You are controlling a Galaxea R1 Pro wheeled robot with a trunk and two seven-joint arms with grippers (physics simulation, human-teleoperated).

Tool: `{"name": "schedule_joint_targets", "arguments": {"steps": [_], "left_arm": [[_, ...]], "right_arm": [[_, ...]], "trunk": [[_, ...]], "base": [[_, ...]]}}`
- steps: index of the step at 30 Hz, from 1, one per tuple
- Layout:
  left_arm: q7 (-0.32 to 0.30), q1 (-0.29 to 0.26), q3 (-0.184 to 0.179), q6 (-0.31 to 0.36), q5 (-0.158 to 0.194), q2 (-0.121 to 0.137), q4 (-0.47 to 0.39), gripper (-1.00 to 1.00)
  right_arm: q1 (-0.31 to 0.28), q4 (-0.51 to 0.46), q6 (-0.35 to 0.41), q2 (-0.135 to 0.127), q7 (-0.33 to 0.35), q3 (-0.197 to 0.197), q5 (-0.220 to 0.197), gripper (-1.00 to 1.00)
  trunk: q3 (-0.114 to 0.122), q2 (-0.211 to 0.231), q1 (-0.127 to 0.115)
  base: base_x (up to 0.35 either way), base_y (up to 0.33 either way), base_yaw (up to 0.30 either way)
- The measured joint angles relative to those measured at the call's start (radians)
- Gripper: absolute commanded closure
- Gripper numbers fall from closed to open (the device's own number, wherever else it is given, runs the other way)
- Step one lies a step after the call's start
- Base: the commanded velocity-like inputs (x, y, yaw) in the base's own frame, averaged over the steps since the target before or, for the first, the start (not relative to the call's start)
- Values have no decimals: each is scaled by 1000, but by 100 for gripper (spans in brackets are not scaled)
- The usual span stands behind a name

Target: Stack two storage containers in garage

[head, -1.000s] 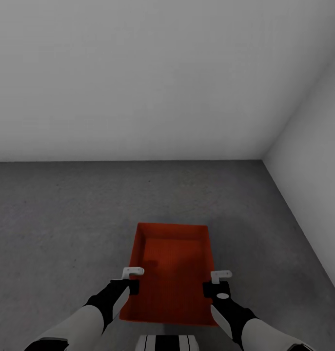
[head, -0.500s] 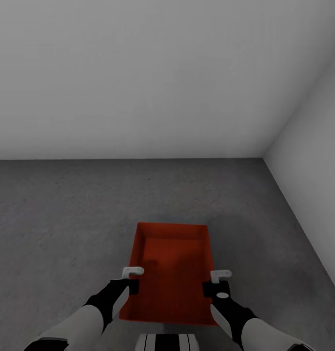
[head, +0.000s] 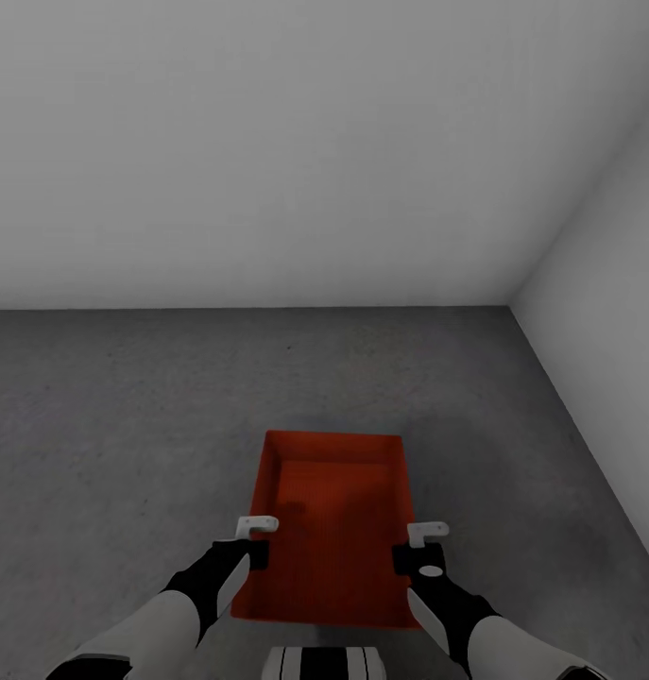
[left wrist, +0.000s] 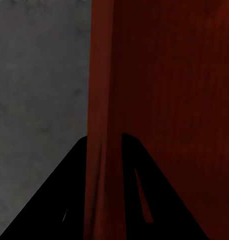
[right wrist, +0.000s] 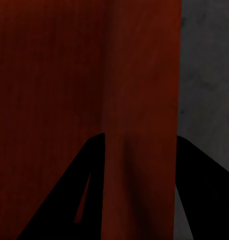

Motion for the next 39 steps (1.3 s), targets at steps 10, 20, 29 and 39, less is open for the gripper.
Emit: {"name": "schedule_joint_targets", "arguments": {"steps": [10,20,29,39], "left_arm": [[4,0,-16,7,-13,0,0,-100],[4,0,-16,3,-13,1,-3,-100],[4,0,-16,1,-13,2,-4,-100],[4,0,-16,2,-13,2,-5,-100]], "right_arm": [[0,29,0,-1,-4,11,-16,-100],[0,30,0,-1,-4,11,-16,-100],[0,30,0,-1,-4,11,-16,-100],[0,29,0,-1,-4,11,-15,-100]], "trunk": [[0,0,0],[0,0,0],[0,0,0],[0,0,0]], "base": [[0,0,0],[0,0,0],[0,0,0],[0,0,0]]}}
